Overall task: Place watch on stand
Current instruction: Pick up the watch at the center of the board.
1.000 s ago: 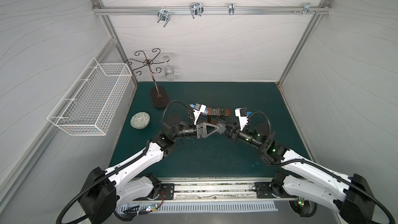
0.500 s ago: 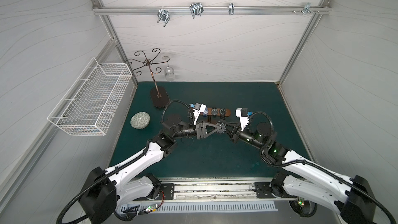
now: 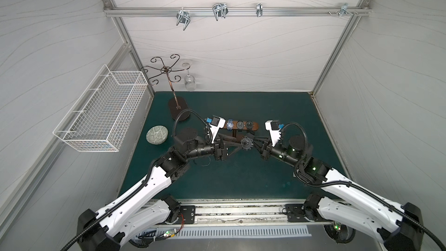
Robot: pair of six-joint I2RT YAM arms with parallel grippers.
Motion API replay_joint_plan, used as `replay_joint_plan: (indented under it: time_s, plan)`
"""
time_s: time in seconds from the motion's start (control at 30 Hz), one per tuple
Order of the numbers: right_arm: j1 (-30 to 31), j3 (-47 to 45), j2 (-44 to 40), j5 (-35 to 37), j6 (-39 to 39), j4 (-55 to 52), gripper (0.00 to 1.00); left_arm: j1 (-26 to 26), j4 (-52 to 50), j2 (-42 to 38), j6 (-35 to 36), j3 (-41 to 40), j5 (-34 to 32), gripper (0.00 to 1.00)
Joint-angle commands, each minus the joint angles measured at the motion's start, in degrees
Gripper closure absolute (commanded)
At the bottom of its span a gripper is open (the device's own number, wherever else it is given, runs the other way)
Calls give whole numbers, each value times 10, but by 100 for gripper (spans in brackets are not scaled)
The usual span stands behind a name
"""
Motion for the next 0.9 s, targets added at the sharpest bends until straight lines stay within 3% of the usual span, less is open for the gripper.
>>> replay_joint_plan:
  time_s: [0.0, 0.17, 0.33, 0.43, 0.57, 0.6, 0.67, 0.87]
  plan:
    - [4, 28, -18, 45, -26, -86, 100, -15, -88, -21, 126, 27, -95, 1]
    - [4, 41, -15, 83, -50, -139, 100, -21, -107, -13, 171, 10, -167, 1]
    - [4, 39, -15, 99, -60, -154, 100, -46, -110, -8, 95, 4, -349, 1]
    - [4, 34, -11, 103, -60, -157, 100, -74, -117, -16, 120, 7, -387, 1]
    - [4, 26, -10, 106, -61, -158, 100, -87, -181, -11, 53, 20, -537, 1]
    - [4, 23, -9, 106, -61, -159, 100, -87, -205, -4, 69, 31, -538, 1]
    - [4, 20, -11, 104, -62, -159, 100, -88, -239, 10, 126, 43, -476, 1]
    - [3, 11, -21, 102, -64, -162, 100, -97, -163, -6, 129, -24, -445, 1]
